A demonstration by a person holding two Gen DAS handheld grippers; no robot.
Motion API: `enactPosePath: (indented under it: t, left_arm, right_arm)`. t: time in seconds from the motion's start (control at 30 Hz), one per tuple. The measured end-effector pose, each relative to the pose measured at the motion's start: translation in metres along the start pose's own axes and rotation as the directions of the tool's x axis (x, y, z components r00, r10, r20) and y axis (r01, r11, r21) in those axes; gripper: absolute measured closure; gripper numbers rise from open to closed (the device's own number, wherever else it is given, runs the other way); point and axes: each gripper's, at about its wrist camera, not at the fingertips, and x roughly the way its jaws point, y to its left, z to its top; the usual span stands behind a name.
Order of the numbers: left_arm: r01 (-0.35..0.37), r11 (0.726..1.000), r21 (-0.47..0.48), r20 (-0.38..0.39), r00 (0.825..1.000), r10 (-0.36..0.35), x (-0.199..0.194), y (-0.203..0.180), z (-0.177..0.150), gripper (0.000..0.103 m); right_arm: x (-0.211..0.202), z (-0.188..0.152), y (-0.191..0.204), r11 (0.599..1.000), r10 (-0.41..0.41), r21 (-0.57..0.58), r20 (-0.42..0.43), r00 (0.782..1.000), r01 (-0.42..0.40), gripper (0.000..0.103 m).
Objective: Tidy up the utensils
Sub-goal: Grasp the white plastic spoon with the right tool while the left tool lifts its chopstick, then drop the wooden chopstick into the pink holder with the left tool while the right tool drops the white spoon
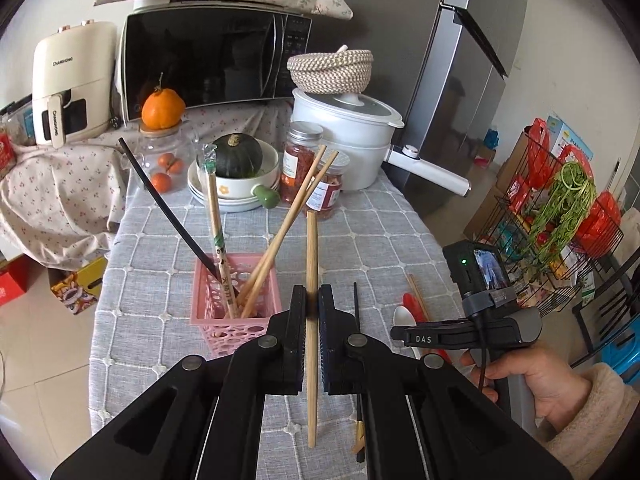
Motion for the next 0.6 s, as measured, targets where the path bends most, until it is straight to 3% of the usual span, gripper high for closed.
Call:
enactPosePath:
  t: [0.2, 0.37, 0.5, 0.6]
  left_arm:
    - [0.002, 1.000, -0.008, 0.021, 1.000, -0.002, -0.006, 0.000, 0.003, 0.097]
    - [0.010, 0.998, -0.060, 0.134, 0.991, -0.002, -0.034, 0.011, 0.017, 0.098]
    - [0.025, 0.993, -0.113, 0.242, 0.970, 0.003, -0.061, 0.023, 0.029, 0.098]
    - [0.035, 0.988, -0.151, 0.337, 0.941, 0.018, -0.081, 0.032, 0.037, 0.098]
  right_arm:
    - [0.003, 0.000, 0.013, 0.996, -0.062, -0.059, 0.032, 0.998, 0.064, 0.067]
    - [-0.023, -0.003, 0.011, 1.000, -0.004, -0.024, 0.108, 0.994, 0.007, 0.067]
    - [-0.049, -0.005, 0.016, 0.999, 0.040, -0.028, 0.187, 0.981, -0.036, 0.067]
    - [-0.067, -0.010, 0.013, 0.997, 0.073, -0.030, 0.232, 0.970, -0.068, 0.067]
